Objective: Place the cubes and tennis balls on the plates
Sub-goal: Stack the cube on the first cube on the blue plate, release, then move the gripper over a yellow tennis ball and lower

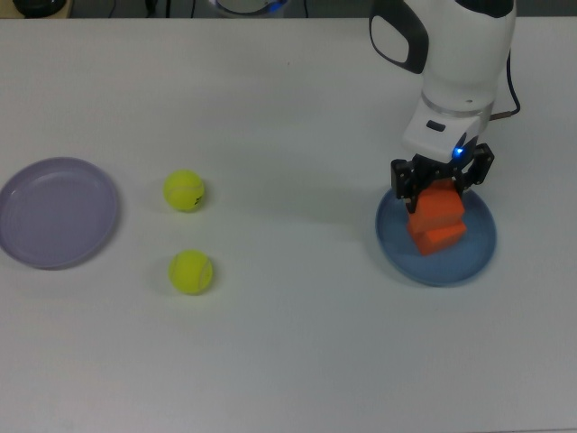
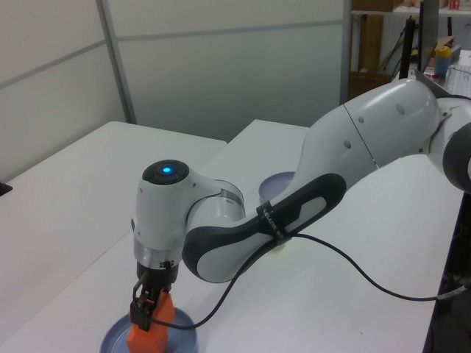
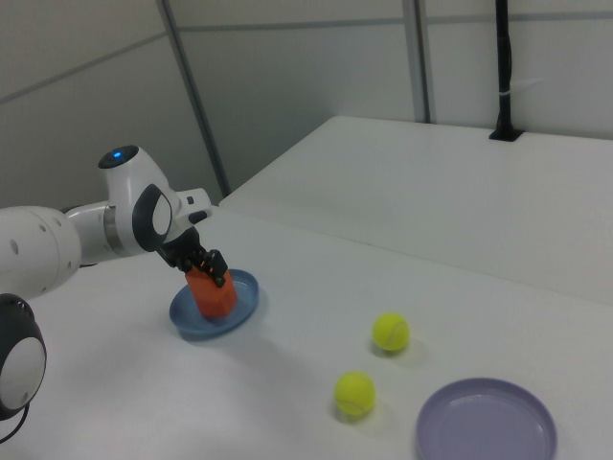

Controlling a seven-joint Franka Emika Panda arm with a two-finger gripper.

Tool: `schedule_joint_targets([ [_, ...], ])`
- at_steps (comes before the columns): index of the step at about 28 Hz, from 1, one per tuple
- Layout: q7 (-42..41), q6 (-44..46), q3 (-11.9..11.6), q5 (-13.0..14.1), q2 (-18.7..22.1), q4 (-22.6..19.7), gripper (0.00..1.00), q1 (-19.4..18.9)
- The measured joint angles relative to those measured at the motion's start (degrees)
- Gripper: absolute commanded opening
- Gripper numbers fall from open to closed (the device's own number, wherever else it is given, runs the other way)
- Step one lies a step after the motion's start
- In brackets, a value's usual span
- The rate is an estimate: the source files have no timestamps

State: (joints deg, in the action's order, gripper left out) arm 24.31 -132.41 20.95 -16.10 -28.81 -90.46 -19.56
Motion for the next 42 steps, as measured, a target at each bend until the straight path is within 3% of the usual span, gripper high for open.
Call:
schedule_joint_targets([
  [5, 0.82, 0.01, 0.12, 0.5, 0.76, 0.54, 1.0, 0.08],
  [10, 0.63, 2.73, 0.12, 5.63, 5.1, 2.35, 1.0, 1.09],
  [16, -4.39, 15.26, -0.69, 12.71, 14.18, 3.51, 1.0, 5.69],
  [21, -8.66, 20.27, -6.99, 16.26, 18.29, 2.83, 1.0, 8.86],
  [22, -9.64, 20.64, -9.42, 16.7, 18.51, 2.57, 1.0, 9.18],
  [27, -13.12, 20.78, -17.04, 17.19, 18.11, 0.06, 1.0, 10.09],
  [29, -14.88, 20.77, -19.09, 17.56, 17.82, -1.33, 1.0, 10.41],
  [35, -19.67, 20.76, -23.65, 20.22, 17.3, -5.85, 1.0, 10.51],
  [42, -22.86, 15.0, -26.5, 22.34, 17.17, -12.52, 1.0, 10.54],
])
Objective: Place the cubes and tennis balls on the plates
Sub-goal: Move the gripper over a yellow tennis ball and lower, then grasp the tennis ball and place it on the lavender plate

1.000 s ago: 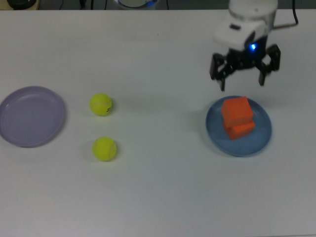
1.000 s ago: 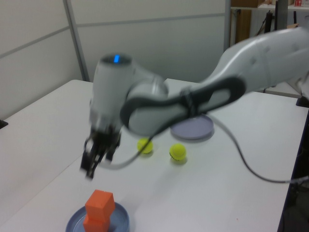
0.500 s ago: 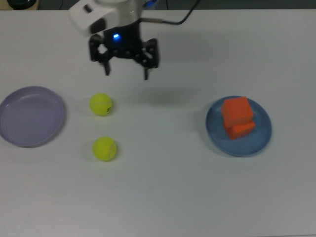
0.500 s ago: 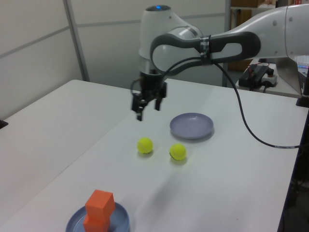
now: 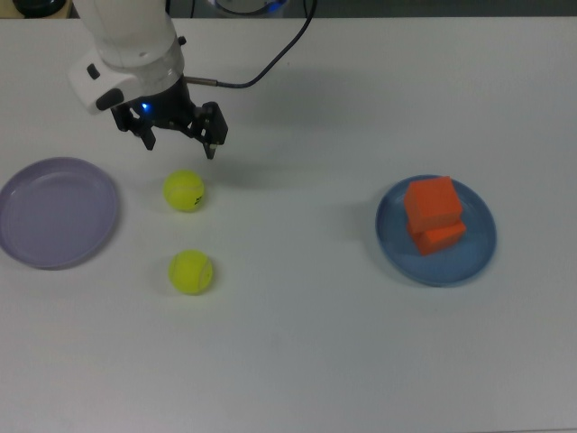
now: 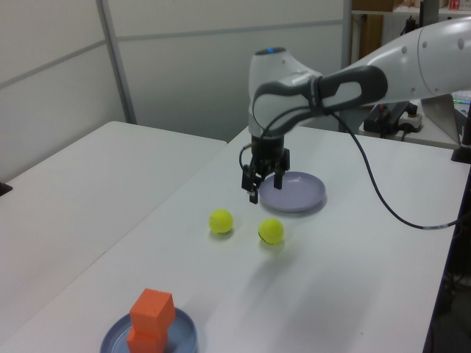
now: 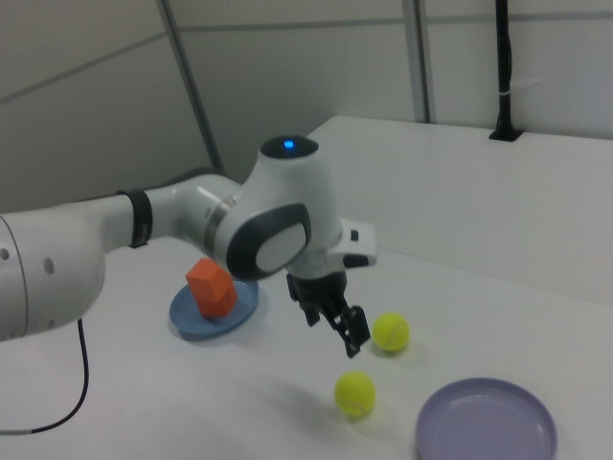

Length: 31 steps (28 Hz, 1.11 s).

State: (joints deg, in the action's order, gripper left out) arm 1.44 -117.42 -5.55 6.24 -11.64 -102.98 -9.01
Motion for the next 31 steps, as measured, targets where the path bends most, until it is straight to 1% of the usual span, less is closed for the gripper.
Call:
schedule_joint_targets([
  [1, -0.12, -2.04, -0.17, 0.0, -0.14, -1.65, 1.0, 0.0],
  [3, -0.27, -3.95, -0.23, 0.0, -0.43, -3.26, 1.0, 0.0],
  [7, -0.91, -6.95, -0.27, 0.0, -1.75, -5.5, 1.0, 0.01],
  [16, -0.98, -11.76, -0.28, 0.0, -5.66, -6.21, 1.0, 0.0],
  [20, -0.98, -12.2, -0.28, 0.0, -6.65, -6.22, 1.0, 0.0],
  [22, -0.99, -12.2, -0.28, 0.0, -6.99, -6.21, 0.85, 0.0],
  [23, -0.99, -12.2, -0.28, 0.0, -7.1, -6.21, 0.76, 0.0],
  [24, -0.99, -12.2, -0.28, 0.0, -7.22, -6.21, 0.63, 0.0],
  [25, -1.0, -12.2, -0.28, 0.0, -7.33, -6.21, 0.47, 0.0],
  [26, -1.0, -12.2, -0.28, 0.0, -7.43, -6.22, 0.06, 0.0],
  [27, -1.0, -12.21, -0.28, 0.0, -7.54, -6.21, 0.0, 0.0],
  [31, -1.0, -12.87, -0.35, 0.0, -7.6, -6.17, 0.0, 0.06],
])
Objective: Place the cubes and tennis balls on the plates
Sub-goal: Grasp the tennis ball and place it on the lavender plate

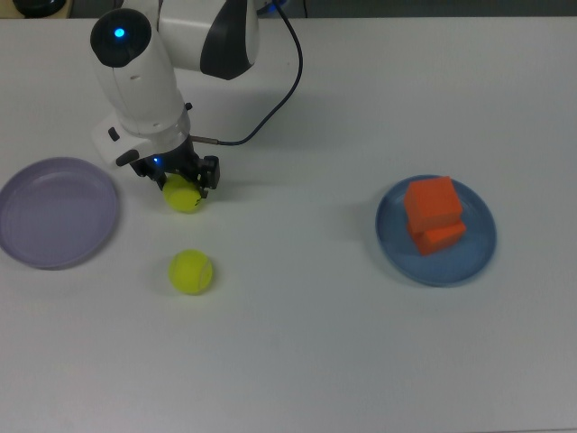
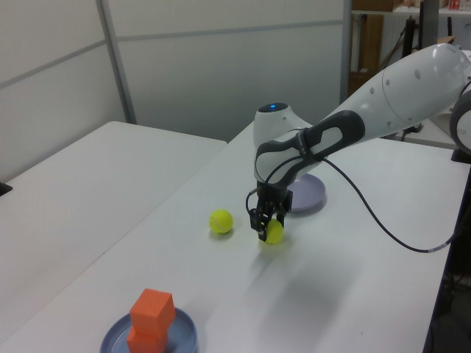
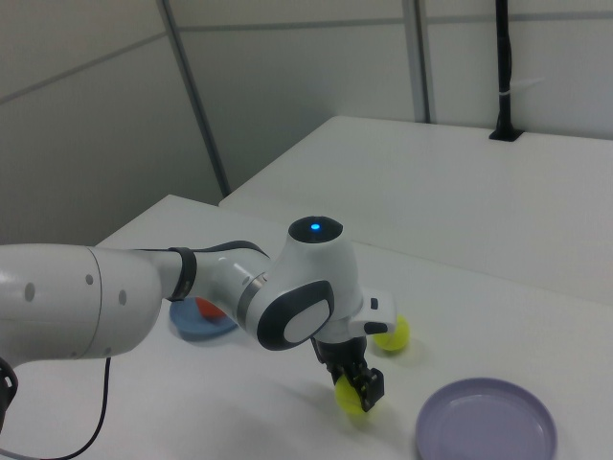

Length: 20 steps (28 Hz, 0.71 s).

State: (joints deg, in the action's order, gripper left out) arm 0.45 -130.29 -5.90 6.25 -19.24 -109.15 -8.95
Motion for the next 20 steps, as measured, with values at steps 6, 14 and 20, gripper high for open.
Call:
schedule_joint_targets([
  [6, -0.67, -0.76, -1.78, 0.0, 0.33, 1.06, 0.0, 0.78],
  [14, -3.27, -0.76, -8.17, 4.81, 0.79, 5.06, 0.0, 2.37],
  [20, -6.32, -0.76, -11.35, 10.94, -1.99, 9.32, 0.0, 3.41],
])
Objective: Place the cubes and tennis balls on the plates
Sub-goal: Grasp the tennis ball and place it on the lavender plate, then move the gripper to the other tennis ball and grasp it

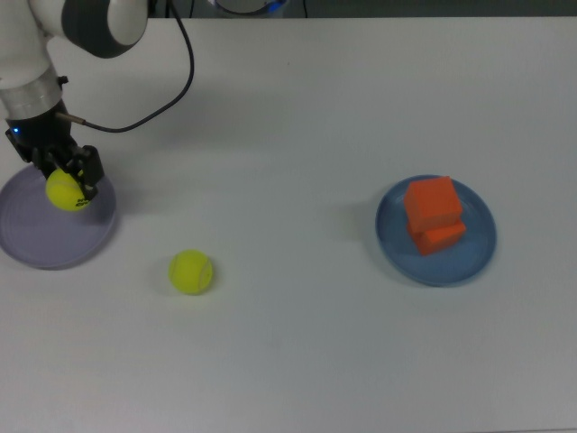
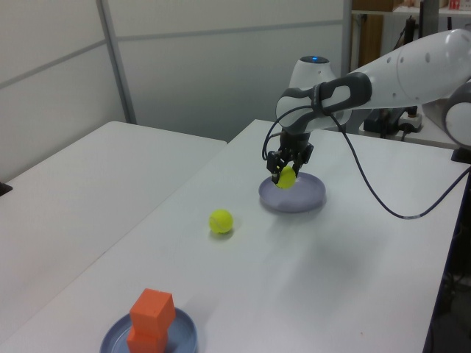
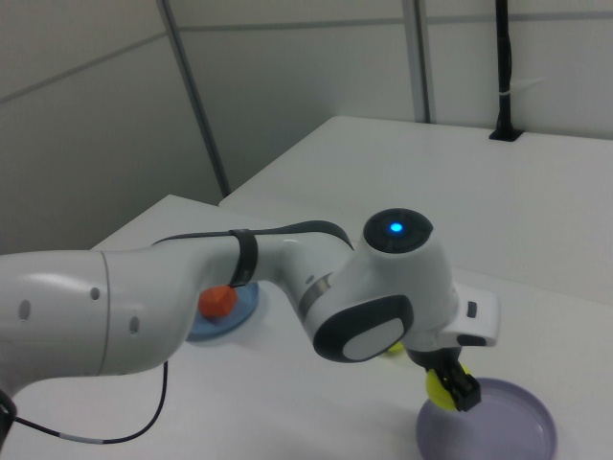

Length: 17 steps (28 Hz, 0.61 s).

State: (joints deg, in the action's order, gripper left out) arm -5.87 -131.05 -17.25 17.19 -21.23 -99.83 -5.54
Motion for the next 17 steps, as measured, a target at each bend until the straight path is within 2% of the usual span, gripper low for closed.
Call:
schedule_joint_targets([
  [8, 0.0, -0.07, 0.01, 0.52, -7.11, 4.08, 0.0, 0.06],
  [9, 0.0, -0.09, 0.01, 0.53, -7.57, 4.35, 0.04, 0.06],
  [10, 0.0, -0.09, 0.01, 0.53, -7.93, 4.59, 0.69, 0.06],
  [11, 0.01, -0.09, 0.01, 0.55, -8.28, 4.85, 1.0, 0.07],
  [17, 0.02, -0.09, -0.06, 0.57, -8.02, 5.98, 1.0, 0.11],
])
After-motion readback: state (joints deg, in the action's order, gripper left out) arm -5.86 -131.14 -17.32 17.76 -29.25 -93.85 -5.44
